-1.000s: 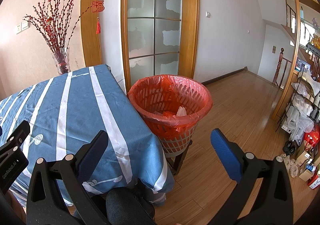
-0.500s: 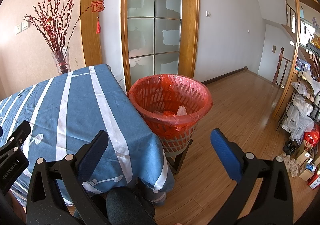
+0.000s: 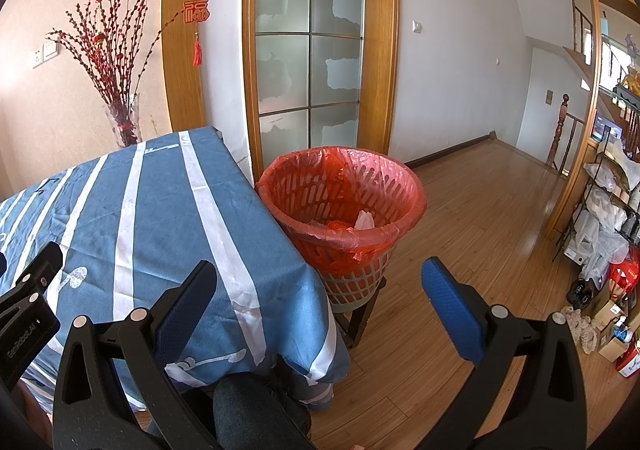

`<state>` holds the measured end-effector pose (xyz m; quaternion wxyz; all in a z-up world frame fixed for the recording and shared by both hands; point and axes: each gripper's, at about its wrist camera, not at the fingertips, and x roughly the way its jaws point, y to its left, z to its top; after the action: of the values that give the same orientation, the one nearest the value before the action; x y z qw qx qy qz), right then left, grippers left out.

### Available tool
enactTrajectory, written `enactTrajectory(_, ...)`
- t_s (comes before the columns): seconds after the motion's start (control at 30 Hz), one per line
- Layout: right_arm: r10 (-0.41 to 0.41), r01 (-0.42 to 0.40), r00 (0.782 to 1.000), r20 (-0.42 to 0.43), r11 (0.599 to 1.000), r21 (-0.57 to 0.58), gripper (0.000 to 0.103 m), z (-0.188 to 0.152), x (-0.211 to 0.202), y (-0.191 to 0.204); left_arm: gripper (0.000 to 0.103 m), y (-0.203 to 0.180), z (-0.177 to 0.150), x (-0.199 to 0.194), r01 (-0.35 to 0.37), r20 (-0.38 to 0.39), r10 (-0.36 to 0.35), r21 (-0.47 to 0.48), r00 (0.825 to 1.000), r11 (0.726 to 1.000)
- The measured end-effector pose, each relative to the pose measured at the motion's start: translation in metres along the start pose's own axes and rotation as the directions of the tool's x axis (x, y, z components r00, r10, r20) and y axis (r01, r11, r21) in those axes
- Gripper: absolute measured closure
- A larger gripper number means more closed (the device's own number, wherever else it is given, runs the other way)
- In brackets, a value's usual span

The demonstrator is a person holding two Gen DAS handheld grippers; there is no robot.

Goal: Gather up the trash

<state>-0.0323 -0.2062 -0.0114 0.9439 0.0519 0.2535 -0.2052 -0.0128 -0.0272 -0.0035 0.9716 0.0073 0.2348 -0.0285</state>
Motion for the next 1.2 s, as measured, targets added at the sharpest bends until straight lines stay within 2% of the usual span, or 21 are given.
enactTrajectory(1.2, 0.003, -0.003, 1.000, -0.010, 1.000, 0.005, 0.002, -0.0043, -0.0018, 0.0057, 0.004, 0.0068, -0.0018, 0.0079, 0.011, -0.020, -0.011, 0.006, 1.000, 1.000)
